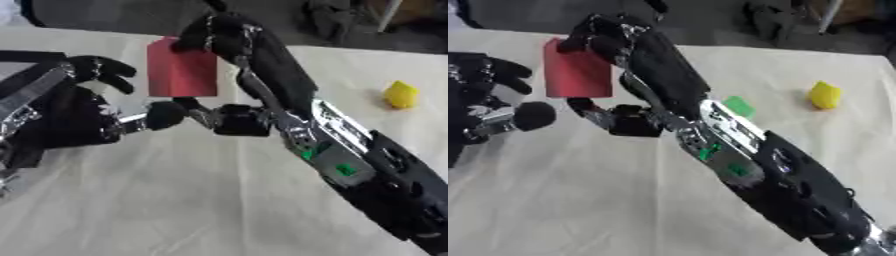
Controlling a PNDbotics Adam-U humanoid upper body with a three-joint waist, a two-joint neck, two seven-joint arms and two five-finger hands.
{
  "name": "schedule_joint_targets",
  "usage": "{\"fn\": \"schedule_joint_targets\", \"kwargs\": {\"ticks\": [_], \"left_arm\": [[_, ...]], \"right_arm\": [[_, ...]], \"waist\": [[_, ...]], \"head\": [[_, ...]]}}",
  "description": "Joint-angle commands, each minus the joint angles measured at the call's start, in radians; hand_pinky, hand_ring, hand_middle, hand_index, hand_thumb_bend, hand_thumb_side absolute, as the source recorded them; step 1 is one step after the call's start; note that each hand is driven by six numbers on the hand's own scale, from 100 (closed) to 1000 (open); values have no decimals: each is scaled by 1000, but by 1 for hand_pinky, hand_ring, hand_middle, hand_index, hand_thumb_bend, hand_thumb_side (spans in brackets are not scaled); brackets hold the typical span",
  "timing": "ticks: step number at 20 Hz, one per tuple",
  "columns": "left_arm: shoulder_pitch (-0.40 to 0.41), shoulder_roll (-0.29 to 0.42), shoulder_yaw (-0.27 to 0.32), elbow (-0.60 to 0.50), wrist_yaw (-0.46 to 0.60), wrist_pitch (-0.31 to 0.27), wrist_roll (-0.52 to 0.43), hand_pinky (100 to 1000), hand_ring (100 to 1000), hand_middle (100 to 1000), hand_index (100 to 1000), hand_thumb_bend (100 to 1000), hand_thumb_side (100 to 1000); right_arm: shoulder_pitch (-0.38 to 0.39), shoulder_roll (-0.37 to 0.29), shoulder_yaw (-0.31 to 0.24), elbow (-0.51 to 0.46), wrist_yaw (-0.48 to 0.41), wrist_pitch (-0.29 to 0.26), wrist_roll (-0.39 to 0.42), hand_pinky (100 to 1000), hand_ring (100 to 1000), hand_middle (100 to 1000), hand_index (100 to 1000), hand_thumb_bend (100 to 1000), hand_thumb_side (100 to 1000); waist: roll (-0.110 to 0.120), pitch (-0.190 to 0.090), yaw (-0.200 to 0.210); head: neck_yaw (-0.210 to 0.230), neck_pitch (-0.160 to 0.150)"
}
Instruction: Pick up the objects with one hand, pass them to the other hand, and then place them into the box on the other side of the table.
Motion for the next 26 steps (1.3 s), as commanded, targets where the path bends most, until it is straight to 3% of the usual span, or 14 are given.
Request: {"fn": "schedule_joint_targets", "kwargs": {"ticks": [1, 14, 20, 26], "left_arm": [[-23, -5, 10, -12, 42, -1, 31, 834, 404, 668, 802, 1000, 529], [-29, -21, -22, -12, 169, -1, 138, 828, 407, 659, 795, 1000, 524], [-14, -10, -26, -12, 131, -1, 209, 839, 400, 628, 783, 1000, 547], [-11, -18, -18, -12, 91, -1, 239, 878, 386, 637, 807, 1000, 497]], "right_arm": [[-12, 1, 1, -10, -32, 0, 40, 727, 326, 531, 445, 101, 100], [-27, 3, -15, -10, -92, -25, 102, 726, 314, 524, 438, 100, 100], [-29, -3, -32, -10, -41, -15, 84, 735, 312, 523, 440, 100, 100], [-27, 0, -30, -10, 20, -1, 56, 738, 314, 524, 441, 100, 100]], "waist": [[3, -12, -2], [-1, -5, -6], [2, -5, -4], [3, -5, -1]], "head": [[0, -14], [7, -19], [7, -19], [9, -23]]}}
